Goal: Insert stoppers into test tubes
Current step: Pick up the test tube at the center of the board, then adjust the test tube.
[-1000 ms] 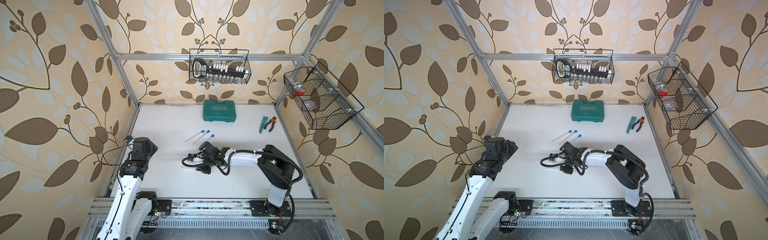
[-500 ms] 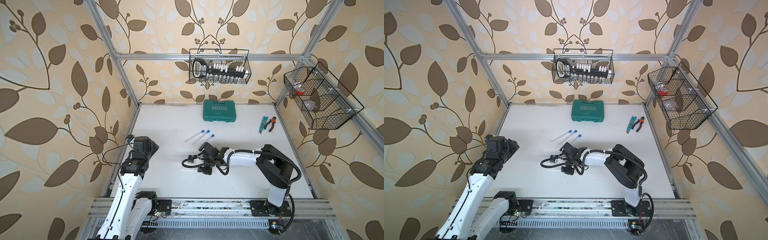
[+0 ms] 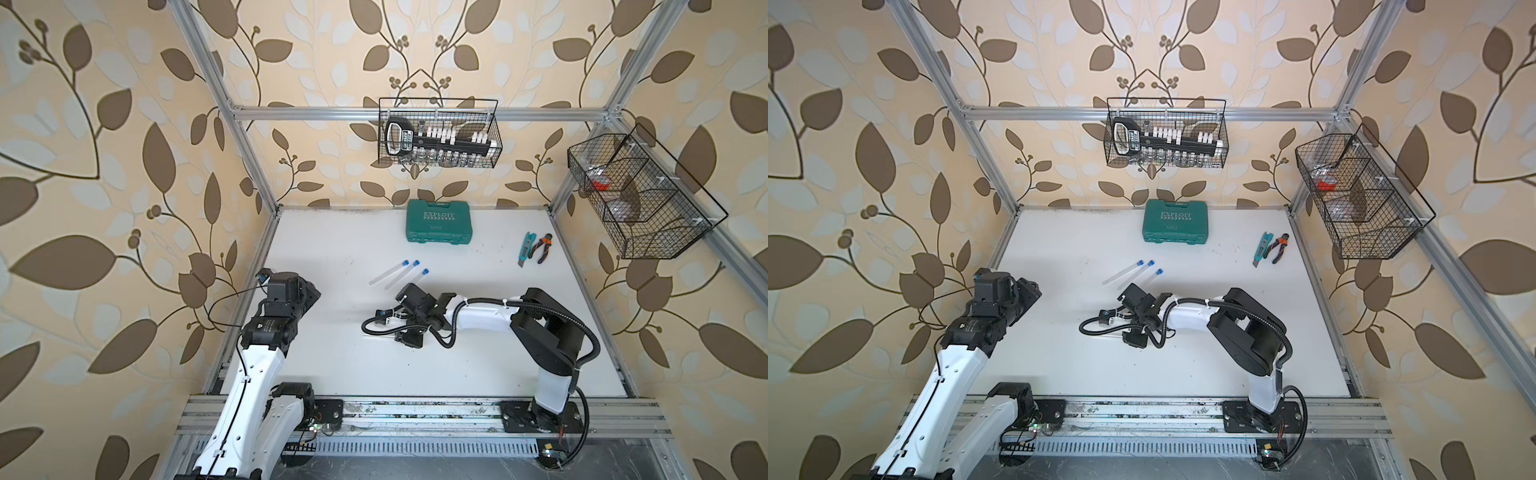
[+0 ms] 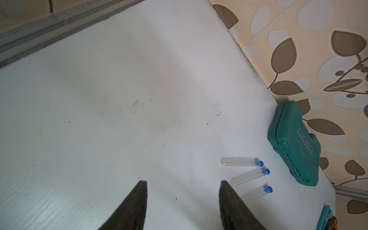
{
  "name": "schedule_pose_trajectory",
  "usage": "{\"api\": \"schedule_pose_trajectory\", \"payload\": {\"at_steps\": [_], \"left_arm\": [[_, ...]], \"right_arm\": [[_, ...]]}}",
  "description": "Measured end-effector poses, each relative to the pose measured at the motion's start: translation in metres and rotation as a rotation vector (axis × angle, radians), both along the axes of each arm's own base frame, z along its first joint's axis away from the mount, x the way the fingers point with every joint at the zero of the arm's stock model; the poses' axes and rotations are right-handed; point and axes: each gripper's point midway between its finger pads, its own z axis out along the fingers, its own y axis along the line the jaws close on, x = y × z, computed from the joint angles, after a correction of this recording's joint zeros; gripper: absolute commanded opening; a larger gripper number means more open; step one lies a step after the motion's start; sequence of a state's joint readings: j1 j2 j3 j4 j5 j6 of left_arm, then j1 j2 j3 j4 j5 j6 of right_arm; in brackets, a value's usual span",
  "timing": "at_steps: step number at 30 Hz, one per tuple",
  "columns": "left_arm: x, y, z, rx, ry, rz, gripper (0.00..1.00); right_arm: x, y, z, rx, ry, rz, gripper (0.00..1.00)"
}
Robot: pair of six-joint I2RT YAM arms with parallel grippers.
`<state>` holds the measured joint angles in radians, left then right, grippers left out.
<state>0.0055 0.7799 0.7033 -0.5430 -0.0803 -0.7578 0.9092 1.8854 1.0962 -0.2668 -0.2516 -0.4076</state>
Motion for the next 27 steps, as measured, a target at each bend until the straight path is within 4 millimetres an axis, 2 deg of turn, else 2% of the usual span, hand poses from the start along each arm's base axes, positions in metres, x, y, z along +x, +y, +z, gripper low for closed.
{"api": "schedule_pose_trajectory", "payload": {"at_steps": [2, 5, 10, 12, 15, 18, 23, 27], "left_arm": [[0.004, -0.006, 0.003, -0.008, -0.014, -0.041, 0.58], [0.015, -0.022, 0.01, -0.033, -0.059, -0.139, 0.59], [0.036, -0.054, 0.034, -0.096, -0.193, -0.317, 0.62], [0.042, -0.065, 0.045, -0.124, -0.255, -0.377, 0.62], [0.046, -0.083, 0.058, -0.168, -0.335, -0.472, 0.65], [0.048, -0.104, 0.068, -0.219, -0.394, -0.565, 0.67], [0.043, -0.14, 0.082, -0.275, -0.45, -0.713, 0.67], [0.037, -0.161, 0.084, -0.296, -0.455, -0.787, 0.66]], "right_arm": [[-0.001, -0.001, 0.003, 0.015, 0.033, -0.019, 0.03], [0.008, -0.001, 0.027, 0.101, 0.078, -0.094, 0.01], [0.029, 0.008, 0.104, 0.352, 0.107, -0.244, 0.0], [0.031, 0.013, 0.129, 0.433, 0.126, -0.292, 0.03], [0.033, 0.015, 0.152, 0.511, 0.17, -0.371, 0.02], [0.035, 0.016, 0.165, 0.557, 0.215, -0.441, 0.0], [0.043, 0.013, 0.169, 0.582, 0.275, -0.577, 0.0], [0.052, 0.012, 0.175, 0.604, 0.312, -0.681, 0.0]]}}
